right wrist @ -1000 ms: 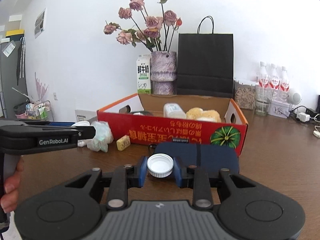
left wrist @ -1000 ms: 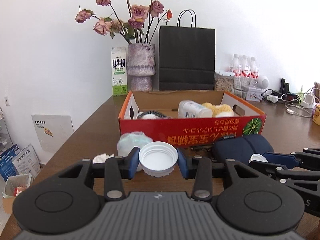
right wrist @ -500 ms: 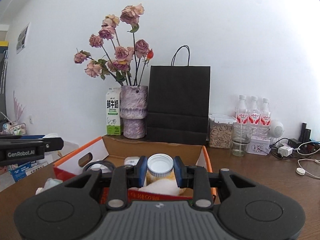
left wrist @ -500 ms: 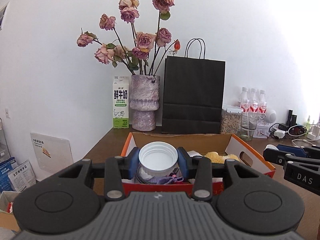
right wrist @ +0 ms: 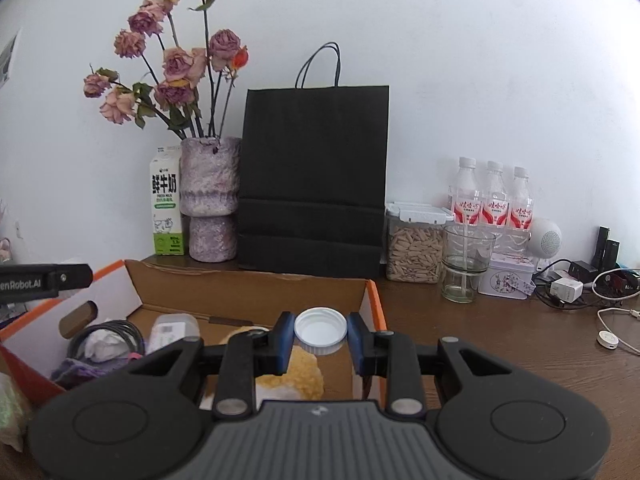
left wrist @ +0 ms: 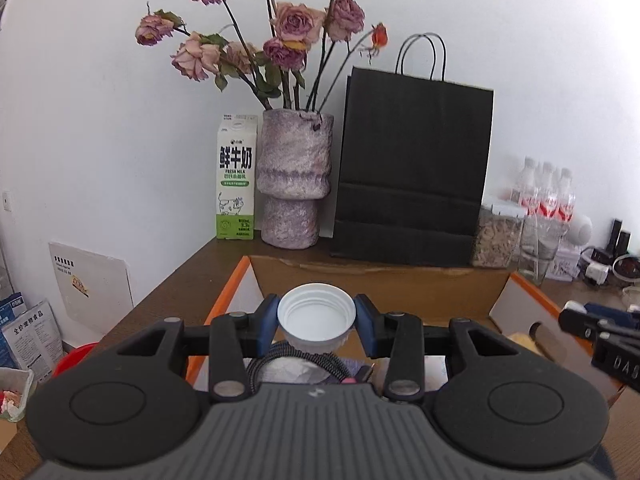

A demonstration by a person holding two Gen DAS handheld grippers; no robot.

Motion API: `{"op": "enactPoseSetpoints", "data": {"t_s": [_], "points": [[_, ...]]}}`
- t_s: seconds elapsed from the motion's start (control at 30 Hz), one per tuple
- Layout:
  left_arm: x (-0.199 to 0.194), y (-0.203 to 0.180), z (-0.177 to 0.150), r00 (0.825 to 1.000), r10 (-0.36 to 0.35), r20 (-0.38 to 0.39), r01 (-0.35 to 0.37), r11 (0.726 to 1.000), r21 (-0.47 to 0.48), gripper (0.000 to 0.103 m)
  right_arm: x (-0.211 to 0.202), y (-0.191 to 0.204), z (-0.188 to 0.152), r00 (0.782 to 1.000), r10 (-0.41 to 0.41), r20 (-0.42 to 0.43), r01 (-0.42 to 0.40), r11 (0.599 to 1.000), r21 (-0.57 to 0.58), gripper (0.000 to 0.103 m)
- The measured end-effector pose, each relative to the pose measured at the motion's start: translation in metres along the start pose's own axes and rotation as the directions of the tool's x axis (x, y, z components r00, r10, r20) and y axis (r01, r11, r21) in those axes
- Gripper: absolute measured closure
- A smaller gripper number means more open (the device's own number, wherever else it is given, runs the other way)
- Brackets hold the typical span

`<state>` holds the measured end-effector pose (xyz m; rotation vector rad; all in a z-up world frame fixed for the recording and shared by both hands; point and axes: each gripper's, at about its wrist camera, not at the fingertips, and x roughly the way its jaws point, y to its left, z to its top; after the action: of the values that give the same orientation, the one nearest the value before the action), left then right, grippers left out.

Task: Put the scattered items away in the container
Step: 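Carry both caps over the box, lower them in and open both grippers, then move both grippers back toward the clear plastic bag and navy pouch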

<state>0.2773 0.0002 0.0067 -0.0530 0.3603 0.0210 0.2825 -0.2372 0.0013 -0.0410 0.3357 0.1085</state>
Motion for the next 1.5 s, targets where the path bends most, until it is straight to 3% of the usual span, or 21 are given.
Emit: {"op": "enactPoseSetpoints", "data": {"t_s": [0.1, 0.57, 0.67, 0.73, 0.8, 0.83, 0.9, 1.5], "points": [[0.008, 0.002, -0.007, 0.999, 0.005, -0.031, -0.005, 1.0, 0.014, 0.062, 0.01, -0.004, -0.005, 0.999, -0.006, -0.034, 0.006, 1.0, 0.008, 0.076], [0.001, -0.002, -0.014, 1.0, 0.008, -0.009, -0.008, 0.999, 0.036, 0.06, 0.004, 0.005, -0.015, 0.998, -0.008, -0.06, 0.007, 1.0, -0.028, 0.075], [-0.002, -0.001, -0.015, 1.0, 0.008, -0.003, -0.008, 1.0, 0.029, 0.045, 0.0, 0.004, -0.019, 0.998, 0.003, -0.064, -0.003, 1.0, -0.008, 0.06], [-0.006, 0.0, -0.015, 1.0, 0.001, 0.015, -0.002, 1.0, 0.023, 0.027, -0.005, 0.004, -0.021, 0.998, 0.015, -0.053, -0.015, 1.0, 0.002, 0.037], [-0.011, 0.0, -0.015, 0.999, -0.003, 0.048, 0.002, 1.0, 0.016, 0.0, -0.011, 0.007, -0.021, 0.999, 0.025, -0.03, -0.025, 1.0, 0.0, 0.026], [-0.015, 0.0, -0.015, 0.997, -0.007, 0.074, 0.006, 1.0, 0.015, 0.0, -0.014, 0.008, -0.021, 0.999, 0.027, -0.018, -0.027, 1.0, -0.001, 0.014], [-0.02, -0.002, -0.016, 0.994, -0.001, 0.106, -0.001, 1.0, 0.02, 0.0, -0.02, 0.01, -0.021, 1.0, 0.025, 0.005, -0.025, 1.0, -0.005, 0.008], [-0.022, -0.006, -0.02, 0.996, -0.001, 0.093, -0.003, 0.999, 0.038, 0.0, -0.035, 0.021, -0.025, 0.999, 0.028, 0.02, -0.027, 0.999, -0.032, 0.0]]}}
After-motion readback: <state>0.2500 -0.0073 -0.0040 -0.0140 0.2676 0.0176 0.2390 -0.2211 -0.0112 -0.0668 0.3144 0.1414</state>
